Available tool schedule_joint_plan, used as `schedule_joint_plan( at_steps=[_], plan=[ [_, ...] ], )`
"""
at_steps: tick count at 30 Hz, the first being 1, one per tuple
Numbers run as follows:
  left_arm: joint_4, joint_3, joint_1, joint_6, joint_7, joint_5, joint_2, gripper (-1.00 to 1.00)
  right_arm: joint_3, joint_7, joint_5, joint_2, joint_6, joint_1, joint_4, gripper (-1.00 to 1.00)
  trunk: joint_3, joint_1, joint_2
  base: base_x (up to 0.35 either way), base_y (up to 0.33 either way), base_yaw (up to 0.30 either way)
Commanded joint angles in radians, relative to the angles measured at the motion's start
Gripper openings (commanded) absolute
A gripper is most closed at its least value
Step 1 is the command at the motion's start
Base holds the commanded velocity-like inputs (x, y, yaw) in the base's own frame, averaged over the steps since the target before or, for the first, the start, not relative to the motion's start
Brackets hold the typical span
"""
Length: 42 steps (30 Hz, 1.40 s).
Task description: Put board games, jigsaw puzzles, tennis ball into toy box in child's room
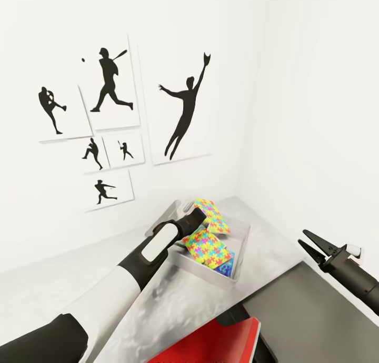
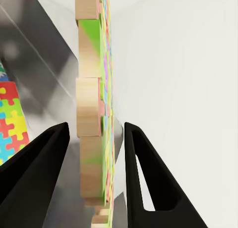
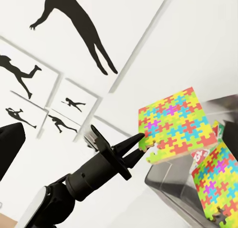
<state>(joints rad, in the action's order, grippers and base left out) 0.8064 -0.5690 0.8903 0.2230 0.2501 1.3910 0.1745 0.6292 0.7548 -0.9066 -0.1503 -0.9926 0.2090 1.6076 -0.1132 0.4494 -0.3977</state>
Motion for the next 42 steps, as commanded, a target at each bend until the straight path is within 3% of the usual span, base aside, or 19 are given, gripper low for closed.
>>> schedule_joint_plan(
  at_steps=[1,10,33,42],
  plan=[
    [0.001,0.0,0.001,0.0,0.006,0.007,0.0,-1.0,0.001,0.005,0.003,0.0,-0.004,0.001,0.0,1.0,-0.004,0.001,-0.002,0.0,0.0,0.0],
    [0.001,-0.002,0.001,-0.042,0.008,0.004,0.0,-1.0,0.001,0.006,0.003,0.0,-0.004,0.001,0.0,1.0,-0.019,0.001,-0.002,0.0,0.0,0.0],
    [0.002,-0.003,0.002,-0.047,0.009,0.006,0.0,-1.0,0.001,0.006,0.003,0.0,-0.003,0.001,0.0,1.0,-0.056,0.001,-0.002,0.0,0.0,0.0],
    [0.012,-0.003,0.003,-0.047,0.01,0.007,0.0,-1.0,0.001,0.009,0.003,0.001,-0.003,0.001,0.0,1.0,-0.059,0.001,-0.002,0.0,0.0,0.0]
  ],
)
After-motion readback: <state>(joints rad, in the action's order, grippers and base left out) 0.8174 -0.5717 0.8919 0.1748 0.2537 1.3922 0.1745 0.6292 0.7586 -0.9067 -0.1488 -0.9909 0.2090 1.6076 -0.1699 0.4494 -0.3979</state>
